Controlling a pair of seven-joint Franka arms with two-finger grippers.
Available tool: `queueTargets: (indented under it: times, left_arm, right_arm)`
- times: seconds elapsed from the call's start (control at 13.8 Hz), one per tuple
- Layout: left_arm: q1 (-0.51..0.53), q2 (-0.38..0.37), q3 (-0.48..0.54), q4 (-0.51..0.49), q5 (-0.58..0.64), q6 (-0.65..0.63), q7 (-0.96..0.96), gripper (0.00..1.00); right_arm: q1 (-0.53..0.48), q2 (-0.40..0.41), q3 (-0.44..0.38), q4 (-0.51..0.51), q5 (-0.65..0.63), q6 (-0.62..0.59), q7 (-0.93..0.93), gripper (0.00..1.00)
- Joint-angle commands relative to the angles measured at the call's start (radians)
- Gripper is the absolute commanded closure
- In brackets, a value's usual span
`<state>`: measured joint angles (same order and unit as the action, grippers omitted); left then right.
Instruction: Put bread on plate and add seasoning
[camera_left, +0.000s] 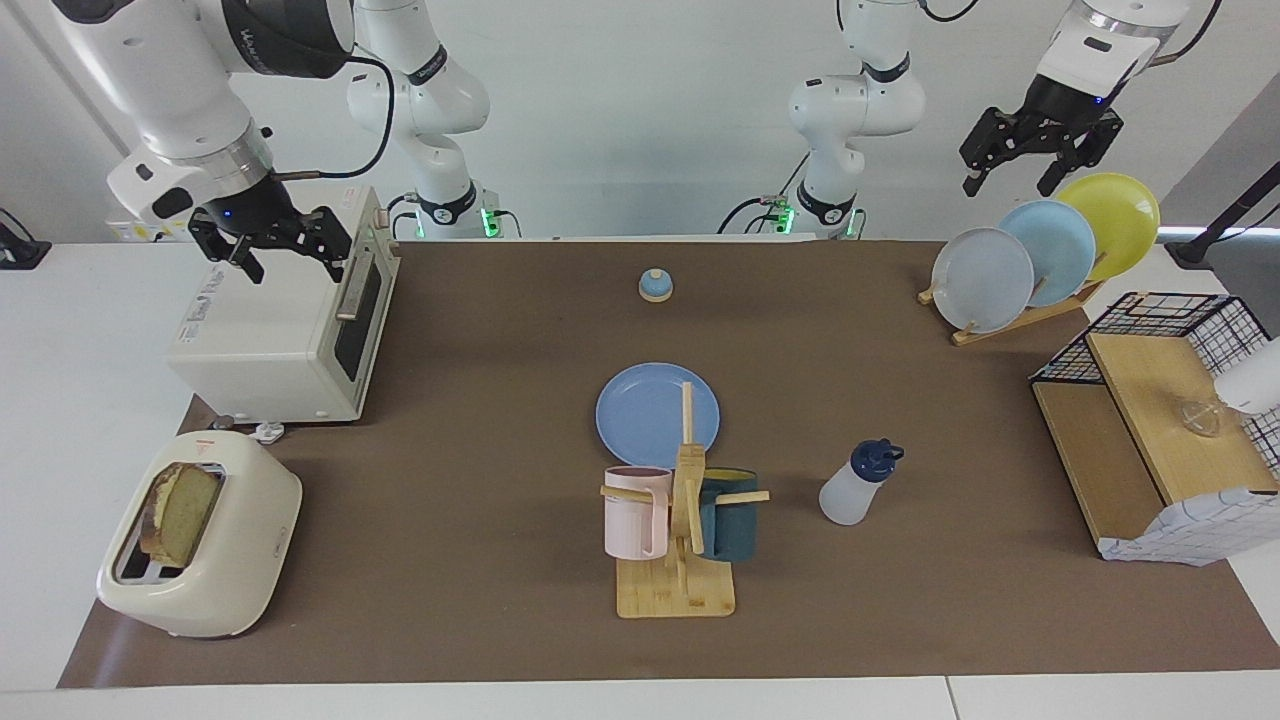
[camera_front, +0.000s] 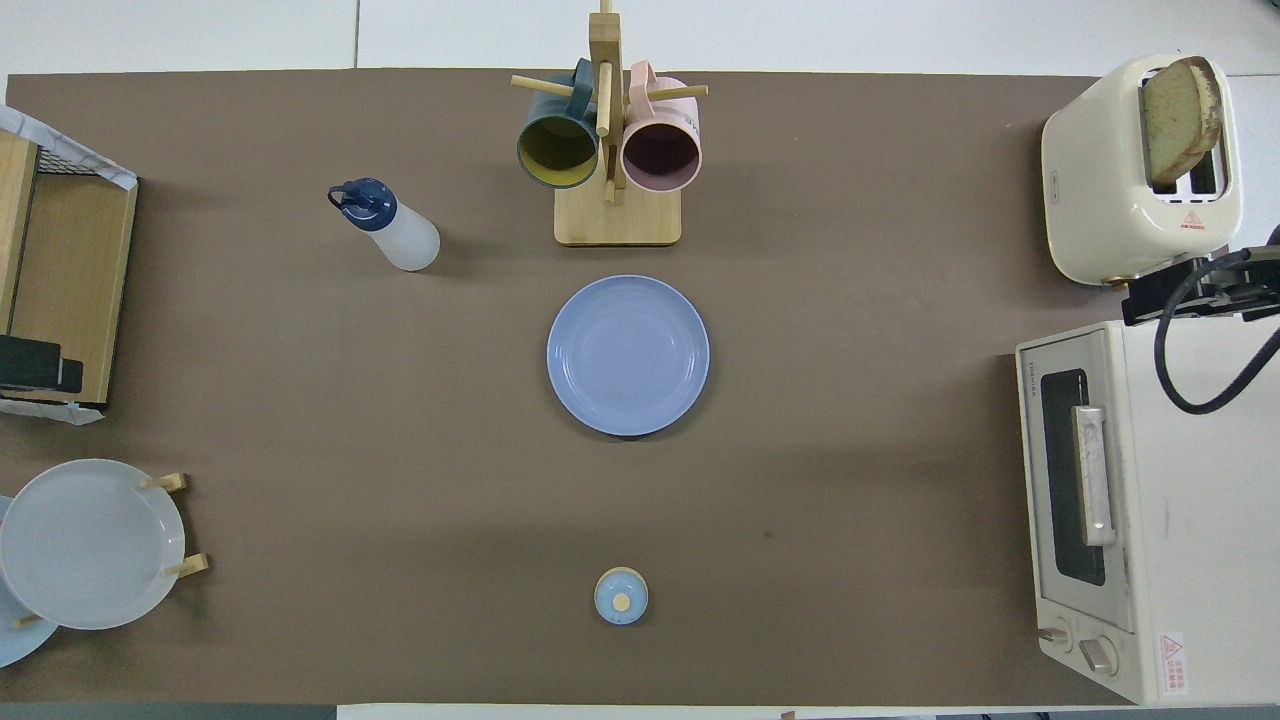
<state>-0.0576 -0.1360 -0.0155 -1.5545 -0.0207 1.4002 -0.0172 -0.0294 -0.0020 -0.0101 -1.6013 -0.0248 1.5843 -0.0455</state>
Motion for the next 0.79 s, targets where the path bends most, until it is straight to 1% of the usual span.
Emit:
queueTargets:
  times: [0.0,0.14,0.29,0.43,0.65,0.72]
  left_arm:
    - [0.016,0.078,-0.034,0.005,-0.004,0.014,0.000,0.00]
    - [0.015,0.101,-0.030,-0.013,-0.004,0.075,0.005,0.00]
    - [0.015,0.089,-0.032,-0.058,-0.005,0.130,0.008,0.00]
    - [0.013,0.088,-0.031,-0.067,-0.008,0.149,0.010,0.00]
    - [0.004,0.062,-0.030,-0.134,-0.008,0.219,0.008,0.00]
    - [0.004,0.061,-0.030,-0.139,-0.008,0.230,0.010,0.00]
  right_arm:
    - [-0.024,-0.030,-0.002,-0.112,-0.004,0.214,-0.033,0.00]
    - [-0.073,-0.027,-0.002,-0.195,-0.009,0.406,-0.040,0.00]
    - [-0.112,0.046,-0.002,-0.187,-0.020,0.523,-0.082,0.00]
    - [-0.141,0.106,-0.002,-0.183,-0.055,0.667,-0.157,0.00]
    - [-0.162,0.148,-0.002,-0.181,-0.128,0.738,-0.171,0.00]
    - [-0.173,0.166,-0.002,-0.181,-0.147,0.772,-0.171,0.01]
